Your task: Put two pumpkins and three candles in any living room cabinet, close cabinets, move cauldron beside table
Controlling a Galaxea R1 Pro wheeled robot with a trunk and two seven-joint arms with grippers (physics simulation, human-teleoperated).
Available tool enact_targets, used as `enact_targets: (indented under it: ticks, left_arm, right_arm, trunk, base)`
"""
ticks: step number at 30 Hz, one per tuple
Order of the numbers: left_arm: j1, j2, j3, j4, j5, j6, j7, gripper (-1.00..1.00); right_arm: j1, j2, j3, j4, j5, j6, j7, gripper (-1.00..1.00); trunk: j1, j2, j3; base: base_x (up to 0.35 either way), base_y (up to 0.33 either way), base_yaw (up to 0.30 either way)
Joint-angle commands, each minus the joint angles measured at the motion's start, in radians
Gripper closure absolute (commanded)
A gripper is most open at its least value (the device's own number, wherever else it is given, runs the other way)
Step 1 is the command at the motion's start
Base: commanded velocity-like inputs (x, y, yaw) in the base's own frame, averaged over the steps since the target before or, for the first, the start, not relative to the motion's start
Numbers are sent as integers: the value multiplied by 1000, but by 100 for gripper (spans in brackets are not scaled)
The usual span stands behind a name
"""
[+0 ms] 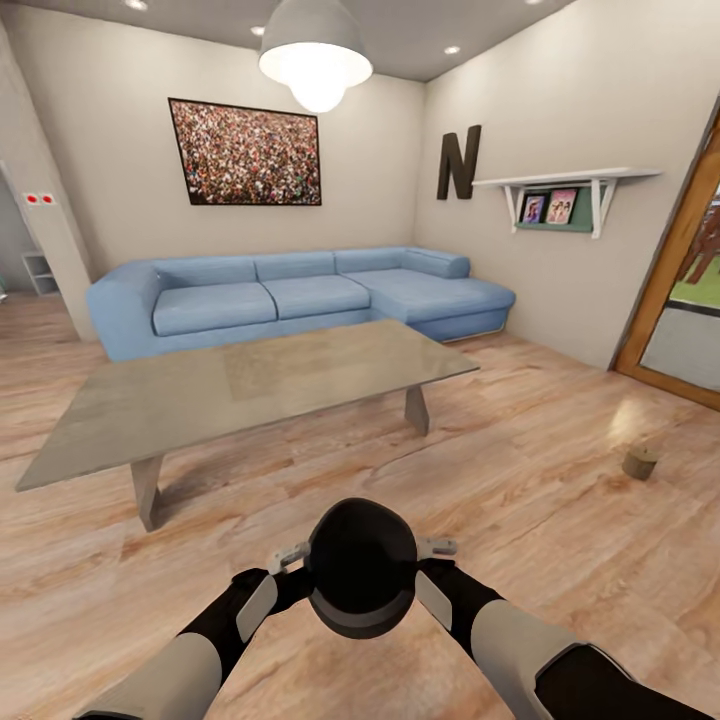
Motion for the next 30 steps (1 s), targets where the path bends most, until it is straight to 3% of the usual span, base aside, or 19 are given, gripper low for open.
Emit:
enact_targets:
  ticks: [1, 12, 30]
  left_arm:
    - [0, 2, -7, -1, -12, 6, 13, 100]
    - [0, 2, -7, -1, -12, 6, 13, 100]
    - [1, 2, -7, -1, -13, 6, 13, 100]
  right_arm:
    - [-2, 0, -12, -31, 18, -8, -8, 100]
    - [-2, 0, -12, -31, 18, -7, -8, 100]
    - [-2, 0, -11, -31, 18, -7, -8, 100]
  trunk:
    - [0, 0, 0]
    - [0, 0, 4]
    - [0, 0, 10]
  base:
    - [260, -1, 282]
    - [294, -20, 284]
    - [214, -155, 284]
